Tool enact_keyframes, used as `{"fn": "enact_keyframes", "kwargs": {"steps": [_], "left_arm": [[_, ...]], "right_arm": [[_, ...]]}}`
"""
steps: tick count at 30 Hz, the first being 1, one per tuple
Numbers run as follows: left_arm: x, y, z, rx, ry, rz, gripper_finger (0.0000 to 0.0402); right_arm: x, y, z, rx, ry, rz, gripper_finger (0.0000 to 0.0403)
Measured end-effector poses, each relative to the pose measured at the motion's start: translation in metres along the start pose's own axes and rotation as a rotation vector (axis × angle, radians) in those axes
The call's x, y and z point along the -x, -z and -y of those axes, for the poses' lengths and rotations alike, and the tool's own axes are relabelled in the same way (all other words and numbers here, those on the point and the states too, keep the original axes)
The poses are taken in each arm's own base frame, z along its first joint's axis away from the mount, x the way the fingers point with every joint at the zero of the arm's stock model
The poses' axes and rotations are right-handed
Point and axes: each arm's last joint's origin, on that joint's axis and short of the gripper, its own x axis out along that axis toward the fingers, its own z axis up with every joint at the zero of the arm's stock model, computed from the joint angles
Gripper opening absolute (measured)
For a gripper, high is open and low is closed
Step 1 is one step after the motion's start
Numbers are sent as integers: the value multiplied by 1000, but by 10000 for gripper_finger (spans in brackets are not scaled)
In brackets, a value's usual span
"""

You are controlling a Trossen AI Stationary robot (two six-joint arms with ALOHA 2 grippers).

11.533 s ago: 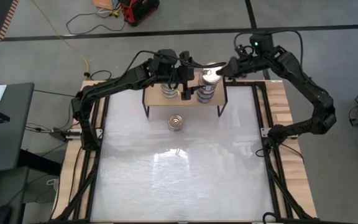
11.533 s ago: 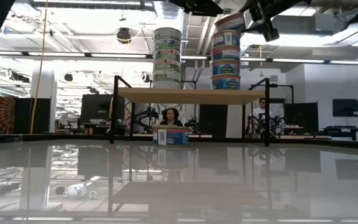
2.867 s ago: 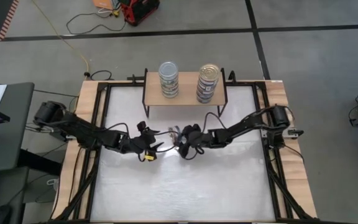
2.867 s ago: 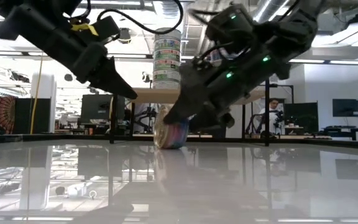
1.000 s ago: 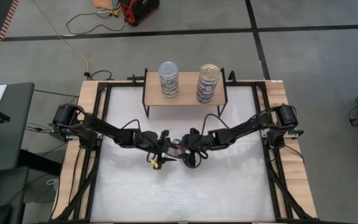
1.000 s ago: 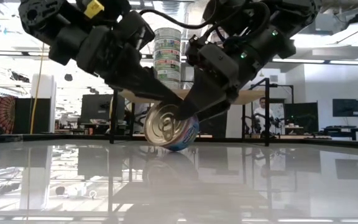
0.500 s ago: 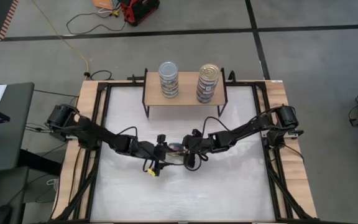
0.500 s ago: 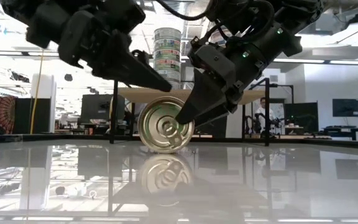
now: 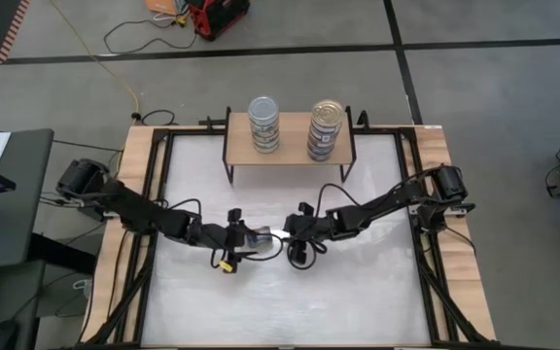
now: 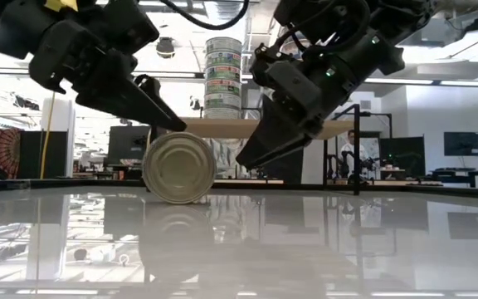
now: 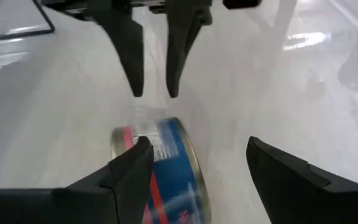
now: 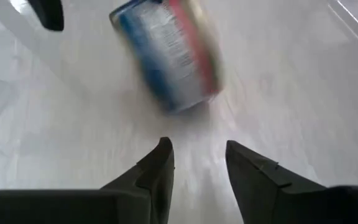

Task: Stack canned seafood by type on shelf
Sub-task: Stack the blue pink tuna can on top of the other blue pink cans on the shelf

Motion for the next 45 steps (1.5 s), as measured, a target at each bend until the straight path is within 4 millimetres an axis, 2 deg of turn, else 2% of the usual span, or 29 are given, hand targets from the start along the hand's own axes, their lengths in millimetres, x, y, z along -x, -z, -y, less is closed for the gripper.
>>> {"fn": "enact_keyframes", "kwargs": {"steps": [6,11,16,18,23,33,40,45], "left_arm": [[2,5,3,39,5,0,249],[9,2,3,23,-42,10,249],[24,-20,-1,75,-89,62,249],[26,-21,0,87,-120,22,249],[18,-12,3,172,-114,-59,267],[14,-4,-3,253,-176,-120,345],[-4,11,2,245,-146,-209,343],[-19,13,7,199,-182,-279,325]], "right_arm": [[1,1,-2,40,-10,-12,176],[1,1,-2,69,-13,-11,222],[1,1,-2,68,-13,-11,271],[1,1,-2,68,-13,-12,284],[3,2,-1,74,-6,-33,301],[8,0,-1,75,-5,-34,304],[8,0,-1,75,-5,-34,304],[8,0,-1,75,-3,-34,304]]}}
